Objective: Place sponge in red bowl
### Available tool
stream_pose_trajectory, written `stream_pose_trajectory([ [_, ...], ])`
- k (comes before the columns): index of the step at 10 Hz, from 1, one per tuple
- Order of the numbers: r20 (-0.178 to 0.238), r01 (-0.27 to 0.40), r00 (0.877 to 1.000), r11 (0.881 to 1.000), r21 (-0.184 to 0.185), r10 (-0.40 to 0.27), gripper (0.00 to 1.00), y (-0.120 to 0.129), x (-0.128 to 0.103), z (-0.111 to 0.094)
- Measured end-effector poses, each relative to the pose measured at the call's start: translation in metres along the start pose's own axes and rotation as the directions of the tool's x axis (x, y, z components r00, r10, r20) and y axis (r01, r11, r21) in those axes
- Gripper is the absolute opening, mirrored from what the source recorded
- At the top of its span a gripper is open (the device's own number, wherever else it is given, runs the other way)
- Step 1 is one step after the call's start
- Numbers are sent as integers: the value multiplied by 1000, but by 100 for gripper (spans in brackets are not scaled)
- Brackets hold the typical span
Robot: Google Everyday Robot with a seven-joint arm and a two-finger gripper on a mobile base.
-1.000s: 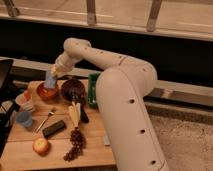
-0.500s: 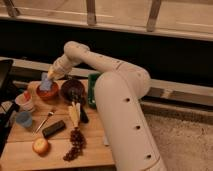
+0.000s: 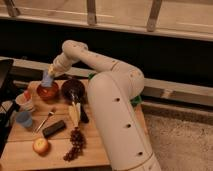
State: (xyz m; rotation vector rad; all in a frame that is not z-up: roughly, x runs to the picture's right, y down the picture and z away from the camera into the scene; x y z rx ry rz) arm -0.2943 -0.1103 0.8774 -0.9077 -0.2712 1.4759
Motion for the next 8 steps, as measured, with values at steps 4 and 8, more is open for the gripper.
stream_pose_trajectory([
  [4,-26,-29,999,999,-14,29,77,-4,-3,10],
  [8,-27,-26,999,1000,-14,25,77,-3,-2,11],
])
